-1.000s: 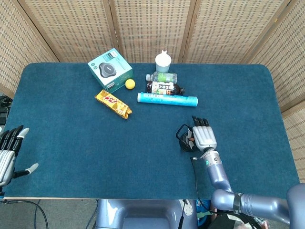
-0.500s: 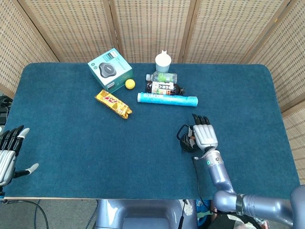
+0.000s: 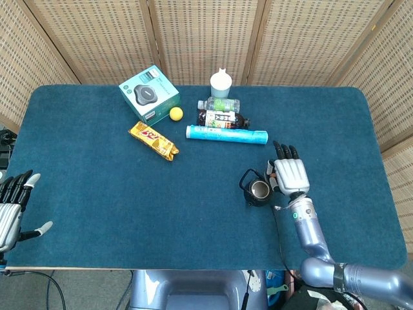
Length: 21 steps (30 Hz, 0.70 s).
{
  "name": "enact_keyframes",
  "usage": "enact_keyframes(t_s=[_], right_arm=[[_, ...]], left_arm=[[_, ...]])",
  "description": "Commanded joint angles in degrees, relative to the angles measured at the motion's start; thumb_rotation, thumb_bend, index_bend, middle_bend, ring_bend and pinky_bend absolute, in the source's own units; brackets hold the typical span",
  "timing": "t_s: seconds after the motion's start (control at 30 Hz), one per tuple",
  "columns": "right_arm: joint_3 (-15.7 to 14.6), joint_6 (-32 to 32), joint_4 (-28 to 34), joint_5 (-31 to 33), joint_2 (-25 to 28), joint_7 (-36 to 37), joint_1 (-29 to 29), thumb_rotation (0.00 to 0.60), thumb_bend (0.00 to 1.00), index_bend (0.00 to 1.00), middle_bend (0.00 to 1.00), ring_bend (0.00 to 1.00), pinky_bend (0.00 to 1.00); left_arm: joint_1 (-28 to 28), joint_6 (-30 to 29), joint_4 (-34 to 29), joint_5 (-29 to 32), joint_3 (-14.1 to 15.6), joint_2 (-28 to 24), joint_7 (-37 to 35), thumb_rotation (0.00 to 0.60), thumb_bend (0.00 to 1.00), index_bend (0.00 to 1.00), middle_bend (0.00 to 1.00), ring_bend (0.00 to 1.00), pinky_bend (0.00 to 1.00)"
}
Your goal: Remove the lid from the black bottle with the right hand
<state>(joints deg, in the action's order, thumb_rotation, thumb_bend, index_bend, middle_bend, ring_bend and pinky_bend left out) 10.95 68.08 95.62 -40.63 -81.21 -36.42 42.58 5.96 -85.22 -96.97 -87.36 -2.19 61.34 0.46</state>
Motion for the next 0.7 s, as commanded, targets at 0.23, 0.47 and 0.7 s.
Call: enact_keyframes(t_s=[0.23,0.47,0.7], right_arm=[[-2.9,-7.4,-16.8,2.7,-4.8,2.5,-1.7,0.600,0.61,0.69,0.00,0.00,0.00],[-2.7,-10.1,-20.5,2.4,-6.3,4.2,-2.5,0.600,0.59,0.65,0.00,0.00,0.00],[-1.6,-8.2,-17.3,0.0,-4.1,6.0,-3.7,0.600,0.12,0.17,0.00,0.00,0.00]], left_arm=[[0.1,0.4,0.0,0.2,0.0,0.1,0.3,0.600,0.14,0.00,0.00,0.00,0.00],[0.3,0.7,0.1,0.5,0.0,0.3,0.5,0.600,0.14,0.00,0.00,0.00,0.00],[0.2,0.5,0.1,0.6,-0.1,0.2,0.3,0.600,0.14,0.00,0.00,0.00,0.00]])
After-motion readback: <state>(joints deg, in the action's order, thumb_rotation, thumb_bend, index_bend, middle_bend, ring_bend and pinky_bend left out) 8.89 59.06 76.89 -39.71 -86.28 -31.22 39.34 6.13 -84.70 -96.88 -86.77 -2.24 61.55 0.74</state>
